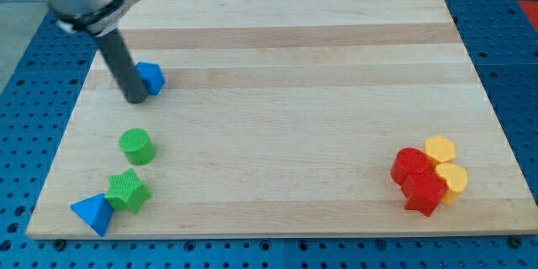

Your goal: Keep blue triangle at the bottom of blue cube

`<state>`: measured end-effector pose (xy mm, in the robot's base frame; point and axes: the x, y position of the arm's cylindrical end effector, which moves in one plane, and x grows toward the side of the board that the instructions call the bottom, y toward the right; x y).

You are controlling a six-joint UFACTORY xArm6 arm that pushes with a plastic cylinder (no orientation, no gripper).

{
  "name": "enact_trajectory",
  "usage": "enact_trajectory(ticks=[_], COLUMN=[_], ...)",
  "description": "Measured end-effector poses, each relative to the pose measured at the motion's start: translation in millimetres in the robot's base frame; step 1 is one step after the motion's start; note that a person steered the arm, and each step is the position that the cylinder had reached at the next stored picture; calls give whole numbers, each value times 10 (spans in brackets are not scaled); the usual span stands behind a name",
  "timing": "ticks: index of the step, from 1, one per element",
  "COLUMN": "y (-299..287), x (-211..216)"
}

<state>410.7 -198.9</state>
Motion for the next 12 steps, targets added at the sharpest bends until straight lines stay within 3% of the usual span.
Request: enact_trajectory(ticks=[2,3,4,5,9,10,11,12], y=[659,1527,1824,1719,1585,1285,493,281], x=[36,418,1334,2040,2084,2075,2076,2068])
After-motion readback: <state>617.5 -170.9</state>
